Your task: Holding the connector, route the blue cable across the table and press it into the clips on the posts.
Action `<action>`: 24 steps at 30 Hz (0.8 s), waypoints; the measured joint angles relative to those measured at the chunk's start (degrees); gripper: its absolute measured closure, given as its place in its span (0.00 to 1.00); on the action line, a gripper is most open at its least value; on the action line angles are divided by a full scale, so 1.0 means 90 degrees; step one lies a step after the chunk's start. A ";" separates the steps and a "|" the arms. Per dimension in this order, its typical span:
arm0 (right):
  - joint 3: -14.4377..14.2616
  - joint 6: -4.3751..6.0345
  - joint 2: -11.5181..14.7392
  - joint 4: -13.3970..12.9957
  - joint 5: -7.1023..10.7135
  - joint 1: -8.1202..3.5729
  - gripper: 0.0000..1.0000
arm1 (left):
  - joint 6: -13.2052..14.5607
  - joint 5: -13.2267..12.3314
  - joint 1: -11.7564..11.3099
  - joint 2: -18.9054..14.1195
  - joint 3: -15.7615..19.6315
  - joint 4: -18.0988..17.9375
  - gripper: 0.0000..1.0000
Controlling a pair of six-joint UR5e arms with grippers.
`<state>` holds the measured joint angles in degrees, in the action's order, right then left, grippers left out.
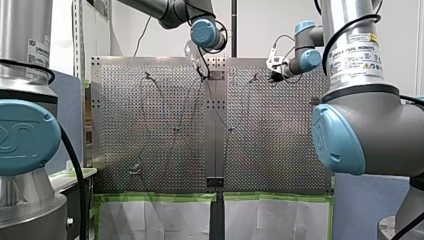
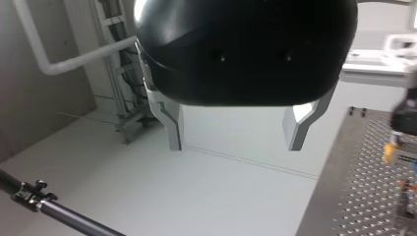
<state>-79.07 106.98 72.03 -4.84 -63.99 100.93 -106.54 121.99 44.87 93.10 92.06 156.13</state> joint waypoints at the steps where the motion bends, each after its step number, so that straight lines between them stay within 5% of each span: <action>1: 0.0000 0.0000 -0.0001 0.0000 0.0000 -0.0001 1.00 | 0.0024 -0.0002 0.0000 0.0014 0.0071 -0.0070 0.00; 9: 0.0000 0.0000 -0.0005 0.0002 0.0000 -0.0001 1.00 | 0.0175 0.0047 0.0003 -0.0081 0.0517 -0.0515 0.00; 18: 0.0000 0.0000 -0.0007 0.0000 0.0000 0.0001 1.00 | 0.0302 0.0419 0.0036 -0.0105 0.1088 -0.1087 0.00; 24: -0.0001 0.0000 -0.0008 -0.0001 0.0000 0.0002 1.00 | 0.0164 0.0322 0.0016 -0.0106 0.1446 -0.1445 0.00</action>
<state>-79.07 106.98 71.95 -4.84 -63.99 100.95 -105.06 124.88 45.01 92.15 105.08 143.12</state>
